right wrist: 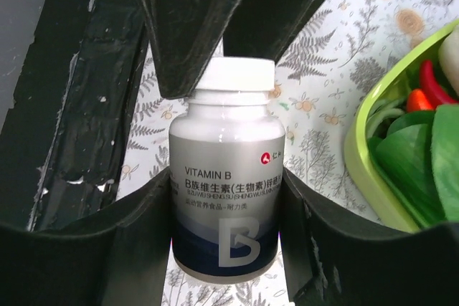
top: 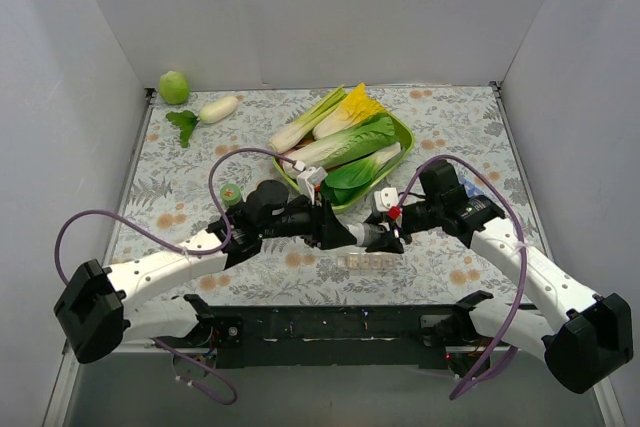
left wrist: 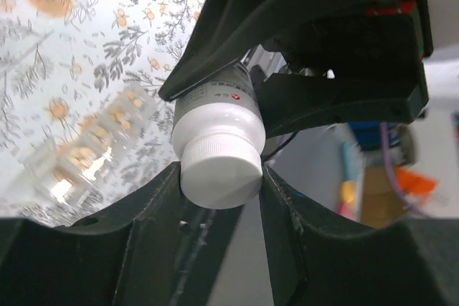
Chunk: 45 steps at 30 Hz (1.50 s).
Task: Sort the pills into containers
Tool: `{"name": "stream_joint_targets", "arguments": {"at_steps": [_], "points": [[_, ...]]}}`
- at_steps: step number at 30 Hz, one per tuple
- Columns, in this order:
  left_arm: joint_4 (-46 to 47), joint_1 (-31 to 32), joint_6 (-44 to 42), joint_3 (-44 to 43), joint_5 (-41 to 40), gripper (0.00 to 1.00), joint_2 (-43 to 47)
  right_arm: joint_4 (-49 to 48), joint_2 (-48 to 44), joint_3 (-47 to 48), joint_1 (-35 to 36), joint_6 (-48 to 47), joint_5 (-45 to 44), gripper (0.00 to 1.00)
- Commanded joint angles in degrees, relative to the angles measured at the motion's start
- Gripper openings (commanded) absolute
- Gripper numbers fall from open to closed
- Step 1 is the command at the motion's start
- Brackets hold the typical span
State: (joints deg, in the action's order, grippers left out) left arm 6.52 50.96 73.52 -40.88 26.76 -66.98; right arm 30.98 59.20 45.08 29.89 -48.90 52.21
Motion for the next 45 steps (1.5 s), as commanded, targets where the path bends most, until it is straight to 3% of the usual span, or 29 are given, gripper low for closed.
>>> {"name": "stream_joint_targets", "arguments": {"at_steps": [1, 7, 11, 15, 16, 21, 23, 27, 28, 31, 35, 36, 39, 42, 44, 45], "points": [[-4.5, -2.8, 24.0, 0.7, -5.4, 0.00, 7.6, -1.2, -0.7, -0.6, -0.4, 0.6, -2.2, 0.01], [-16.6, -3.1, 32.9, -4.6, -10.1, 0.00, 8.4, -1.4, -0.8, -0.8, -0.4, 0.7, -2.1, 0.01], [-20.2, -3.1, 31.8, -5.6, -10.0, 0.00, 7.4, -1.3, -0.8, -0.7, -0.4, 0.8, -2.1, 0.01], [-32.5, -3.5, 24.9, -3.5, -21.7, 0.00, 10.6, -2.1, -1.8, -1.6, -0.6, 1.3, -2.3, 0.01], [-35.4, -3.7, 24.7, -1.8, -29.1, 0.00, 11.6, -2.5, -1.8, -1.7, -0.9, 1.6, -2.1, 0.01], [-43.4, -6.4, 26.9, 6.1, -39.8, 0.00, 11.7, -2.9, -2.0, -1.8, -1.2, 2.1, -1.7, 0.01], [-43.1, -8.1, 27.6, 8.8, -43.2, 0.14, 11.0, -3.0, -2.0, -1.7, -1.3, 2.1, -1.6, 0.01], [-39.2, -12.9, 26.3, 10.9, -44.6, 0.19, 7.4, -3.2, -2.3, -1.7, -1.6, 2.3, -1.6, 0.01], [-38.6, -15.1, 25.9, 11.1, -44.5, 0.26, 6.3, -3.2, -2.3, -1.8, -1.8, 2.2, -1.6, 0.01], [-38.2, -18.1, 25.7, 10.7, -45.3, 0.26, 2.2, -3.1, -3.0, -2.2, -2.0, 2.3, -1.5, 0.01], [-39.5, -19.0, 25.7, 9.2, -45.9, 0.68, 0.5, -3.1, -3.6, -2.5, -2.4, 2.5, -1.3, 0.01], [-40.0, -19.1, 25.6, 8.9, -45.7, 0.73, 0.8, -3.2, -3.6, -2.5, -2.4, 2.5, -1.2, 0.01], [-41.9, -19.0, 25.5, 7.8, -44.5, 0.84, 3.2, -3.5, -3.4, -2.5, -2.5, 3.0, -0.8, 0.01], [-43.3, -19.1, 22.4, 5.7, -41.4, 0.86, 7.3, -3.8, -3.2, -2.5, -2.6, 3.6, 0.3, 0.01], [-41.6, -19.1, 17.7, 4.8, -33.6, 0.87, 12.3, -4.2, -3.1, -2.8, -2.9, 4.3, 1.5, 0.02], [-37.5, -19.0, 10.8, 4.9, -28.6, 0.87, 14.1, -4.3, -3.1, -2.9, -2.9, 4.5, 1.8, 0.02]]}}
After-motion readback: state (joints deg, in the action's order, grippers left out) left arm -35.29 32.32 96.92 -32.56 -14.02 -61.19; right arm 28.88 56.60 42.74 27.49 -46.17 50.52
